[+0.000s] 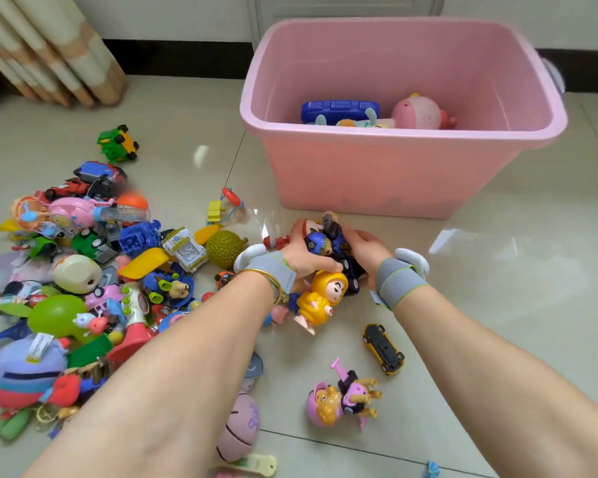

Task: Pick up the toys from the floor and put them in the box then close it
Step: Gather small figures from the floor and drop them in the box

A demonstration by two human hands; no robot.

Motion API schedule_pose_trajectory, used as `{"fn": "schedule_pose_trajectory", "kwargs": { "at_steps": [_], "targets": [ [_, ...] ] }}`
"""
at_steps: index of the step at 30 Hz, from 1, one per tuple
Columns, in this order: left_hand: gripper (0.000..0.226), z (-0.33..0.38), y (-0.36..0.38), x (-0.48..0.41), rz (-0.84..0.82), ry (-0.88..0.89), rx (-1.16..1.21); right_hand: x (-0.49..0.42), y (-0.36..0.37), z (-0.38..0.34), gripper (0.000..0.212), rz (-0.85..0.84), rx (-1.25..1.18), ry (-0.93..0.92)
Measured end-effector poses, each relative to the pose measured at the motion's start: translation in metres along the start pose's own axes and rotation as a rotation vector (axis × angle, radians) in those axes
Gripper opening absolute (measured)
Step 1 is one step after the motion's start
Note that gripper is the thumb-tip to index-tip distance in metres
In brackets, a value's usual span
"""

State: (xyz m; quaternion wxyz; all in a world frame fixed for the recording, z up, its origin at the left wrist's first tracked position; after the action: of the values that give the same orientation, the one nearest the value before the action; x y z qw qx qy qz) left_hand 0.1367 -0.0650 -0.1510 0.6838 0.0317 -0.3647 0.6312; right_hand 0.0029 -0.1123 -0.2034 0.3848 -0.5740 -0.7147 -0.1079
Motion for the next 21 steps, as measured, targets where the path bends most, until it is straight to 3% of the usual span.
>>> {"fn": "schedule_pose_trajectory", "kwargs": {
  "at_steps": [4,7,8,12,15,18,21],
  "targets": [
    [0.103,0.001,-0.004,0.004,0.02,-0.014,0.071,0.012,0.002,-0.008,0.055,-0.02,-0.11,-0.019],
    [0.133,0.006,-0.009,0.013,0.044,-0.016,0.183,0.032,0.006,-0.026,0.042,0.012,-0.157,-0.065],
    [0.133,0.007,-0.013,0.015,0.05,-0.012,0.254,0.034,0.008,-0.032,0.039,0.018,-0.163,-0.098],
    [0.111,0.016,-0.049,0.04,0.104,-0.001,0.466,0.056,0.03,-0.07,0.044,0.027,-0.117,-0.212],
    [0.116,0.012,-0.08,0.053,0.164,0.011,0.519,0.069,0.051,-0.096,0.047,-0.005,-0.034,-0.283],
    [0.101,0.007,-0.108,0.073,0.22,0.051,0.554,0.085,0.075,-0.119,0.045,-0.065,0.05,-0.378],
    [0.101,0.011,-0.14,0.094,0.304,0.12,0.544,0.105,0.096,-0.154,0.043,-0.09,0.067,-0.507]
  ]
}}
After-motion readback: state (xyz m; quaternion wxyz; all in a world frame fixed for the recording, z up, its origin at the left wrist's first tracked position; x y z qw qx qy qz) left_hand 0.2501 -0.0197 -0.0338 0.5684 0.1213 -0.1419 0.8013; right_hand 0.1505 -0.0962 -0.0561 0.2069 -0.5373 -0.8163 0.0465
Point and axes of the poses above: each hand's wrist, its own x-axis away from the middle knuckle, its own y-axis out of the palm, z = x × y, the point moved 1 cm from there along -x, towards the middle knuckle, and after that the axes turned 6 degrees about y, right-handed, at the moved point
